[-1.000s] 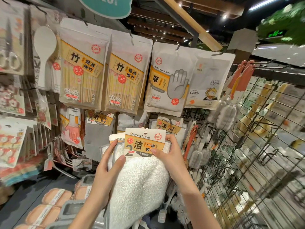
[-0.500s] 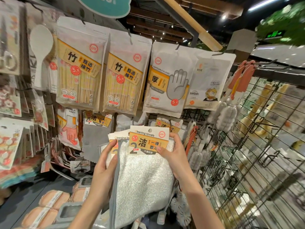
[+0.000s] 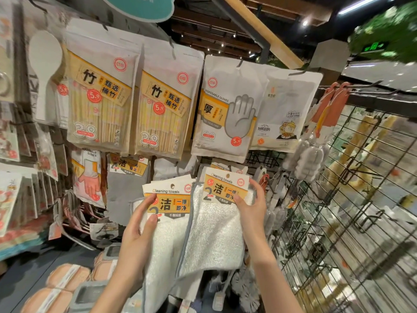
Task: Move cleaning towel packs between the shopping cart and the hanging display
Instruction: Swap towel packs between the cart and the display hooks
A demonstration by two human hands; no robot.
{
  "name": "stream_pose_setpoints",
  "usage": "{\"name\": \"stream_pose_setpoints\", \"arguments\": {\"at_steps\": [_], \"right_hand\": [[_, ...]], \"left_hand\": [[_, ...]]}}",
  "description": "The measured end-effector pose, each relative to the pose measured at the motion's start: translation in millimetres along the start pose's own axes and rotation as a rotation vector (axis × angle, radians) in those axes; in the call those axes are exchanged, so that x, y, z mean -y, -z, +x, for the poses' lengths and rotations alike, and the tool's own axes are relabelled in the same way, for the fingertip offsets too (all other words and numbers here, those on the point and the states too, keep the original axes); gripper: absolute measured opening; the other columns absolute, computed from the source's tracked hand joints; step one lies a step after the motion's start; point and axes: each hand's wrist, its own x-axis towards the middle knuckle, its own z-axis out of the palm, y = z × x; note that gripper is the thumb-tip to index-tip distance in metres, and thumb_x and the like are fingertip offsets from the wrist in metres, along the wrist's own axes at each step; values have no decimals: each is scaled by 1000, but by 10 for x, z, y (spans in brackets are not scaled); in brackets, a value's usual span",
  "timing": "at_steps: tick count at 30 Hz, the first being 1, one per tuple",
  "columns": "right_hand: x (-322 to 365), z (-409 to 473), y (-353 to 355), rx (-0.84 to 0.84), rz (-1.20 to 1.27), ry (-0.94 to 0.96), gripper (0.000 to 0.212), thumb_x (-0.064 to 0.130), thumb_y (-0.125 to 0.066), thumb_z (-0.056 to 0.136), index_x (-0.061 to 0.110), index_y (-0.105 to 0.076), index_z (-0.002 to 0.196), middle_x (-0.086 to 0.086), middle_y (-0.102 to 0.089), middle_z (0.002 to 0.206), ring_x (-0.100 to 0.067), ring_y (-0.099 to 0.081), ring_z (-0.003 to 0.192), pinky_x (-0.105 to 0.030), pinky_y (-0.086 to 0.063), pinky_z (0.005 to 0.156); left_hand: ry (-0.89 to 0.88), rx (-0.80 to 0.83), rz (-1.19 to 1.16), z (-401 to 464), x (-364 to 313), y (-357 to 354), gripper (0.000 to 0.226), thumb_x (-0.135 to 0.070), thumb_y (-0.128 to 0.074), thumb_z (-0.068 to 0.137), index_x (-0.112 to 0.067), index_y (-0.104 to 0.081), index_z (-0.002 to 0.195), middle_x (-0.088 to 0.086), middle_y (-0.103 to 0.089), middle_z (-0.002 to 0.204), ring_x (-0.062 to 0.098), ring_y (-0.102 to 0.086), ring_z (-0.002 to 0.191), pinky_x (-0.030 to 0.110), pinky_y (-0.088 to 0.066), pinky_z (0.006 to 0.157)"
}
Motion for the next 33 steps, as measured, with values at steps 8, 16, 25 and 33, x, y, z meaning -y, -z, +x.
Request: {"name": "stream_pose_setpoints", "arguments": {"at_steps": [8,16,25,33], "right_hand": [[-128,230,26,-76,-22,-37,53,-6,-65,81,16,-51,128,7,-47,123,-7,-41,116,-25,-36,95],[-242,428,-50,-145,-86,-36,47,-6,-64,81,16,-54,121,7,-50,120,-8,-42,114,-25,-35,97],[-421,748,-169,-184,-202,-24,39,-1,-66,81,25,-54,106,6,-57,106,-21,-56,109,-41,-47,94],[-445,893,-221,-197,-299,-22,36,4,-65,83,21,-55,113,-1,-61,118,-22,-55,109,-29,-40,76]], "left_hand": [[23,-20,9,47,39,30,37,-13,-47,96,-34,-53,127,-24,-54,127,-22,-42,113,8,-35,88],[57,-32,8,29,29,25,38,-14,-47,96,-36,-53,127,-23,-53,126,-23,-41,111,13,-34,89],[64,-34,-1,28,-29,-1,37,-14,-49,96,-36,-55,125,-18,-56,129,-14,-42,120,18,-34,95],[93,-42,-24,16,-111,-15,45,-4,-54,91,-39,-57,120,-19,-58,123,-17,-53,103,20,-39,87]]}}
